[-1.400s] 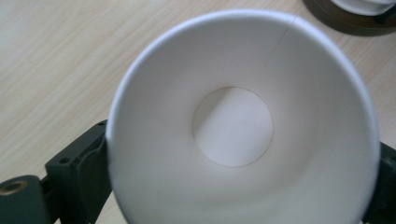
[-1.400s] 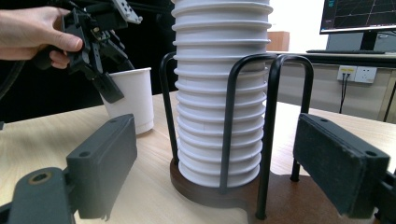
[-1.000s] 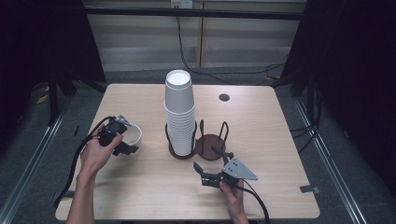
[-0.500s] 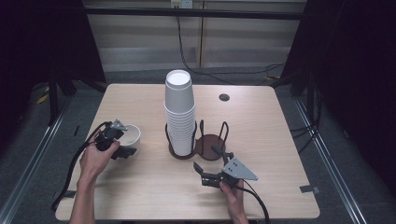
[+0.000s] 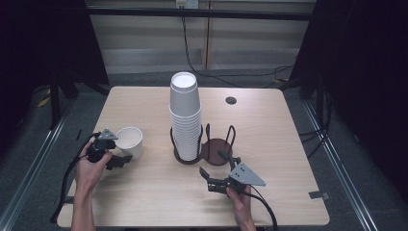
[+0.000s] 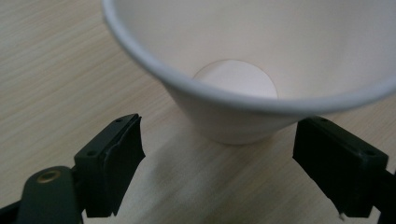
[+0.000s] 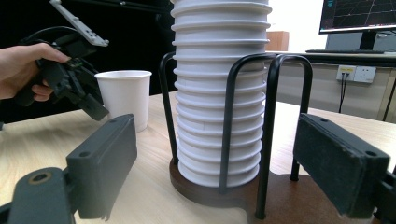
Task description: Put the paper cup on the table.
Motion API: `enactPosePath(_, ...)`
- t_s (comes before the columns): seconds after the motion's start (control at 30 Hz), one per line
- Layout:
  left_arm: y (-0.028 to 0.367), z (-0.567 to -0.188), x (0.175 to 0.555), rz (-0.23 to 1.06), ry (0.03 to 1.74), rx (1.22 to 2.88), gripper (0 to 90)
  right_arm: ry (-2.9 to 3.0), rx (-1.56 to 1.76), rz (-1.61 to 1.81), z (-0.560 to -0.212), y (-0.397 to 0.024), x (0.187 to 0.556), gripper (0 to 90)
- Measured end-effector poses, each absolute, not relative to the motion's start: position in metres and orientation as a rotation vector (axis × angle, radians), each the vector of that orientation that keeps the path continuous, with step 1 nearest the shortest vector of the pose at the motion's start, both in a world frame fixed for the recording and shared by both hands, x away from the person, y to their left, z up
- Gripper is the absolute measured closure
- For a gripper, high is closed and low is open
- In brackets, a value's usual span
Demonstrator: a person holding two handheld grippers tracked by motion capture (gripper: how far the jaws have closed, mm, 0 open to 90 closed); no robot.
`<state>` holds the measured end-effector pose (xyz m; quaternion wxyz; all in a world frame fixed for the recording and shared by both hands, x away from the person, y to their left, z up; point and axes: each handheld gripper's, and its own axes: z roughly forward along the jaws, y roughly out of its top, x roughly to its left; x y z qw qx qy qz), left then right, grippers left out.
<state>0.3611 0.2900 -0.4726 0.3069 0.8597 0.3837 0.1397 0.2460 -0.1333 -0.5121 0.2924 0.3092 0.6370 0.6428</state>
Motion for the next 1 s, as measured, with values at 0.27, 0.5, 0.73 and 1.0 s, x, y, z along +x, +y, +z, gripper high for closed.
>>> enactPosePath(0.27, 0.305, -0.472, 0.334, 0.428, 1.040, 2.098, 15.9, 1.698, 0.826, 1.713, -0.512, -0.133, 0.246, 12.9)
enactPosePath(0.5, 0.300, -0.468, 0.310, 0.472, 1.024, 1.987, 15.9, 1.697, 0.827, 1.713, -0.512, -0.133, 0.246, 12.9)
enactPosePath(0.73, 0.297, -0.466, 0.286, 0.523, 1.018, 1.895, 15.9, 1.695, 0.827, 1.712, -0.512, -0.133, 0.246, 12.9)
enactPosePath(1.0, 0.279, -0.463, 0.255, 0.577, 0.941, 1.811, 16.0, 1.698, 0.827, 1.712, -0.512, -0.133, 0.246, 12.9)
